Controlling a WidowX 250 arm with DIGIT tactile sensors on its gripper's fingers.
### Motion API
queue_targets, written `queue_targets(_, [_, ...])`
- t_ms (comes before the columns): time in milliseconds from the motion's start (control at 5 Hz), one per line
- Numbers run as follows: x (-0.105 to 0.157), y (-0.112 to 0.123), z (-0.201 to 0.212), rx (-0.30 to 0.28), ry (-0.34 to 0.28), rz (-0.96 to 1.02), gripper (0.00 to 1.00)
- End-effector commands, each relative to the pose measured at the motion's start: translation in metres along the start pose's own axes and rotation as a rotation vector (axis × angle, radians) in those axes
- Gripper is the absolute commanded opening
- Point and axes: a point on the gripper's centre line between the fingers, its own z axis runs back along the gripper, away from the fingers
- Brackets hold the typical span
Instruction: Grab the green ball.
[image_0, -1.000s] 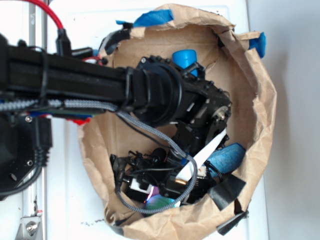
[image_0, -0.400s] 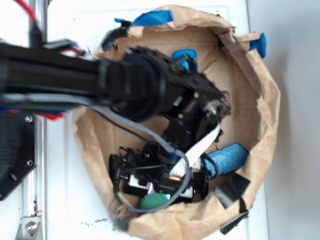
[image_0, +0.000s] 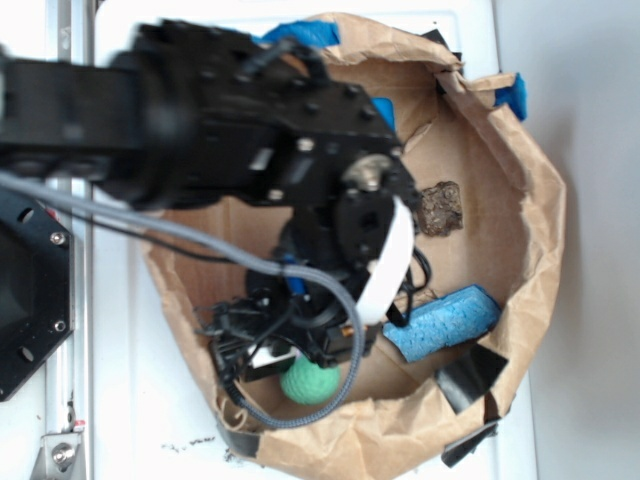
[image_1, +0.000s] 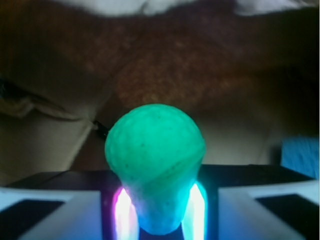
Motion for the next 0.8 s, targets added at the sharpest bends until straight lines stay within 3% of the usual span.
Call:
queue_targets(0, [-0.007,-0.018,0.026,0.152,0.082,0.524,0.00])
queue_targets(200, [-0.012,-0.016,0.037,0.217,-0.006,0.751,0.00])
queue_targets(600, [-0.024,0.005,0.080,0.523,0.004,1.124,0.00])
